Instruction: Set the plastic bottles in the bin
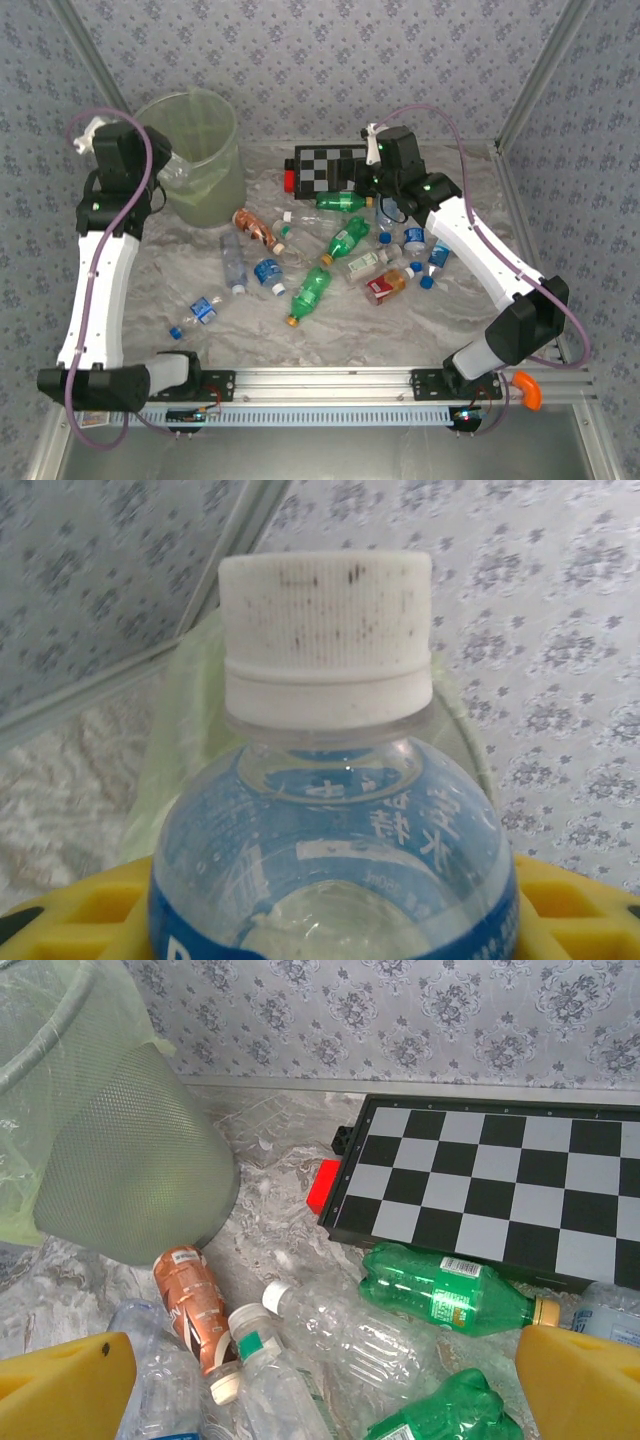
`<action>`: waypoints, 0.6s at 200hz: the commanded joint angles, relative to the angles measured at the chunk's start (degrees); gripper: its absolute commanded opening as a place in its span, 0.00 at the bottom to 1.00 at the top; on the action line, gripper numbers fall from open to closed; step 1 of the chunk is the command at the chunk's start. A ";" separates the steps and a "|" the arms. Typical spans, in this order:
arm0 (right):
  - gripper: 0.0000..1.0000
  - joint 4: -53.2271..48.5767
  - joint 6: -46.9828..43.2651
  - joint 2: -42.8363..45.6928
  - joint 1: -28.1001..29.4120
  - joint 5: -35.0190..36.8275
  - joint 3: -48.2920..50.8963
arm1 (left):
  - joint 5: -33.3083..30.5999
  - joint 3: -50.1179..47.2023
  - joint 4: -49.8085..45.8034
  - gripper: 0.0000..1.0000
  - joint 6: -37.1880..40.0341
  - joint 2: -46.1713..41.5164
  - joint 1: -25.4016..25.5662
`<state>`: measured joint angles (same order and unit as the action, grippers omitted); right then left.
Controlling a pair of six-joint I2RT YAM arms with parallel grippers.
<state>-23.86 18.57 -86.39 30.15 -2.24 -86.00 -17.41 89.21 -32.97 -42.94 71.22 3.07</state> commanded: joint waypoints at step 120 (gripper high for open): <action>0.99 -2.37 -1.14 0.12 1.22 1.79 -5.11 | 1.76 21.47 7.26 0.51 30.85 26.69 -0.24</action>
<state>-24.62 18.50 -85.03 31.18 -0.64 -86.91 -15.05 109.03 -29.58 -16.80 96.55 3.03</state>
